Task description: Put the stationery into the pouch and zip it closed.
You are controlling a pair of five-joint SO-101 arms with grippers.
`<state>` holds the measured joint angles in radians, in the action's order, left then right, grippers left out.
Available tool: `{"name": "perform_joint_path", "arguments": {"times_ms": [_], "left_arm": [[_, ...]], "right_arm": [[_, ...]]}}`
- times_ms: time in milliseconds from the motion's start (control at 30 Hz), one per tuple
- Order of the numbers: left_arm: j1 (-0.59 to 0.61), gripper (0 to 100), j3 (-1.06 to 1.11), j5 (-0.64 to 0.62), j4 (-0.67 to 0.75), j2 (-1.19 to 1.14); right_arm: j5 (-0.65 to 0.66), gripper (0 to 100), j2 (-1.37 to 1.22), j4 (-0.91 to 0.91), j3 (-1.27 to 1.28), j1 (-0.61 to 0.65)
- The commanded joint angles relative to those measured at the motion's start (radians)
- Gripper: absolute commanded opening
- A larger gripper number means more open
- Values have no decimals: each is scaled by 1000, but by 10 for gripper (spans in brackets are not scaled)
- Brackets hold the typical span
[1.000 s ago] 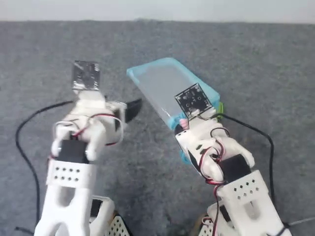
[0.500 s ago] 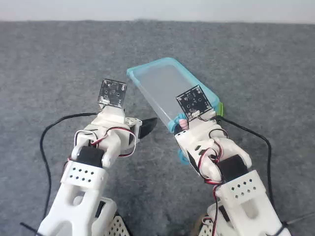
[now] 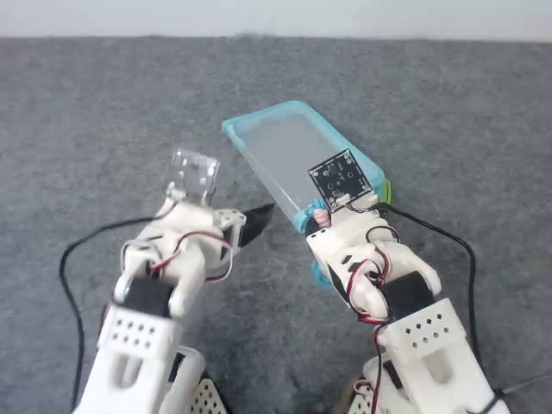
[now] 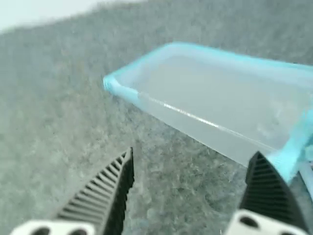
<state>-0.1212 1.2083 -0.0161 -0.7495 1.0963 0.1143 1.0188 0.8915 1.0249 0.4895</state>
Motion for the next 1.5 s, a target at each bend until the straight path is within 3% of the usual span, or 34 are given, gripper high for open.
{"name": "perform_joint_path", "arguments": {"times_ms": [0, 133, 300, 467, 667, 900, 1167, 1367, 1467], "left_arm": [[-9, 340, 22, 38, -77, 219], [-6, 340, 33, 38, -83, 242], [-8, 341, 35, 31, -63, 195], [-8, 341, 36, 8, -46, 167], [-2, 341, 25, 5, -51, 169], [-8, 341, -28, 6, -160, 221], [-15, 341, -5, 9, -192, 327], [-123, 340, 31, 29, -170, 298], [-92, 339, 30, 29, -147, 275]], "right_arm": [[20, 6, 22, -5, -54, 7], [89, 6, 21, 107, -215, 30], [129, 6, -74, 257, -417, 160], [127, 6, -219, 249, -448, 228], [127, 6, -236, 240, -451, 217], [121, 6, -242, 179, -451, 94], [120, 6, -242, 174, -453, 91], [98, 6, -251, 176, -474, 93], [94, 6, -286, 208, -512, 94]]}}
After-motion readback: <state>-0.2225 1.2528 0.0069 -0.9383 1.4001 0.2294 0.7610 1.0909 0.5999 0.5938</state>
